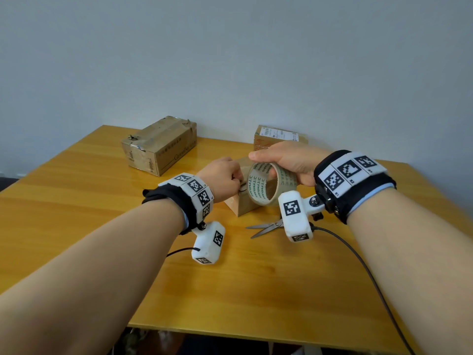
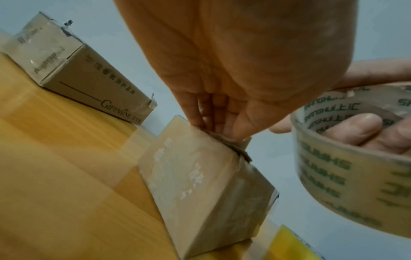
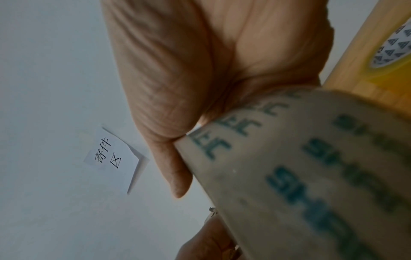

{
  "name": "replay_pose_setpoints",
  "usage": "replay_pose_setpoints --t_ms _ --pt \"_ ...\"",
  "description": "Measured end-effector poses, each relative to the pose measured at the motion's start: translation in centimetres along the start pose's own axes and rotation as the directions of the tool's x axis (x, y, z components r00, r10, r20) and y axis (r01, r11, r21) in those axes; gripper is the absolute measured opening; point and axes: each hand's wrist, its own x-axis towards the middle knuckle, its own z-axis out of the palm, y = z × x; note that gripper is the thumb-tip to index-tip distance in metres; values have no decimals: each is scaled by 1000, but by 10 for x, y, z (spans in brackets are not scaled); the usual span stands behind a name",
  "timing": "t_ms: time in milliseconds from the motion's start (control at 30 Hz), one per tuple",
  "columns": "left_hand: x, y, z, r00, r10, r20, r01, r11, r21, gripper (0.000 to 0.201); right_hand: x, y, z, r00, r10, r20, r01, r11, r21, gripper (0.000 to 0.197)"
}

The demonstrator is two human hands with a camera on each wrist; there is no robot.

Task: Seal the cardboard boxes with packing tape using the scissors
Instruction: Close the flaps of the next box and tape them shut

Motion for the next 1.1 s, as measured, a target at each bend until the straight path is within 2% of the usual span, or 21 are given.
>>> replay_pose_setpoints --t_ms 167,433,633,800,933,1100 --pt "2 4 3 999 -25 -43 26 1000 7 5 3 2 -1 1000 -5 -3 5 1000 -11 61" --pt "8 13 4 997 -72 -31 74 996 49 20 1 3 -2 1000 -16 0 16 1000 -7 55" --pt "5 4 -6 993 -105 58 110 989 -99 5 -3 2 -3 1000 -16 -1 16 1000 5 57" --pt "6 8 3 994 -110 6 110 993 -29 13 -4 -2 -2 1000 -23 -15 23 1000 -7 46" --pt "10 13 8 988 -142 -61 142 990 -8 11 -5 -1 -2 1000 -25 8 25 1000 -7 49" --pt "13 11 10 988 -149 -48 149 989 -10 7 -5 0 -3 999 -23 27 23 999 -24 50"
